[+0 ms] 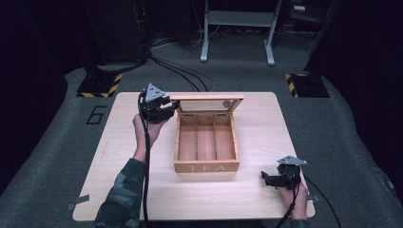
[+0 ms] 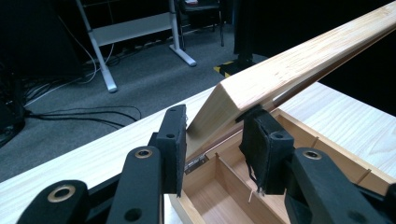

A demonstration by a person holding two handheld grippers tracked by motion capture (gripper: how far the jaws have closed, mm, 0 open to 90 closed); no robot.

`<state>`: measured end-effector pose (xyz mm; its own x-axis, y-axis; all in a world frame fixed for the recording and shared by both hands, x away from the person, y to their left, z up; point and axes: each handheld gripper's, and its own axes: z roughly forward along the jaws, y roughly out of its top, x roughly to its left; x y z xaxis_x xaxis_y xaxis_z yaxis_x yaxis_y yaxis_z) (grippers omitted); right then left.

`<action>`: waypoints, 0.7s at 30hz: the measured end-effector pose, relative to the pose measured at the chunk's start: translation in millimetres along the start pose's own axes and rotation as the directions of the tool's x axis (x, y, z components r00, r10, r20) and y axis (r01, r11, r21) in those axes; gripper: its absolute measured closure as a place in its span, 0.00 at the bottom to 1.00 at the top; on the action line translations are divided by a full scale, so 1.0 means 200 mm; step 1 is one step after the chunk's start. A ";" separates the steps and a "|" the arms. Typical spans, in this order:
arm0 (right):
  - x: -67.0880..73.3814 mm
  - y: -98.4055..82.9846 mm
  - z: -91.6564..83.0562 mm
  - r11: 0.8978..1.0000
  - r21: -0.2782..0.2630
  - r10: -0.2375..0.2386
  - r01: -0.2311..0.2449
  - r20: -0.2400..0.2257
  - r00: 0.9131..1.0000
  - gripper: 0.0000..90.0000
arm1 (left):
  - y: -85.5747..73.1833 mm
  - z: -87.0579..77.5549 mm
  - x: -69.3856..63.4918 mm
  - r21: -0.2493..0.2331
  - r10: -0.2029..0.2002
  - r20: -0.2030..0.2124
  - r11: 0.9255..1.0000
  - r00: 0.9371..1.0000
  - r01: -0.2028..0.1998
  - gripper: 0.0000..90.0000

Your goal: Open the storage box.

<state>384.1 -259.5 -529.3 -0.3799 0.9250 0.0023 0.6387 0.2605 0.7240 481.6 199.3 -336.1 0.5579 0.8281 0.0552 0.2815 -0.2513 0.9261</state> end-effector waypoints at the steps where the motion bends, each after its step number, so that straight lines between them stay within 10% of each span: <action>1: 0.00 0.00 0.00 1.000 0.000 -0.001 0.001 0.000 1.000 0.04 | 0.00 0.00 0.00 0.001 0.004 0.001 1.000 1.000 -0.004 0.68; 21: 0.00 0.00 0.00 1.000 0.000 0.001 -0.001 0.001 1.000 0.04 | -0.01 -0.01 -0.01 0.001 0.004 0.008 1.000 1.000 -0.004 0.67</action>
<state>384.1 -259.5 -529.4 -0.3785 0.9256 0.0027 0.6389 0.2592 0.7243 478.5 200.0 -337.9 0.5650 0.8232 0.0564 0.2798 -0.2555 0.9255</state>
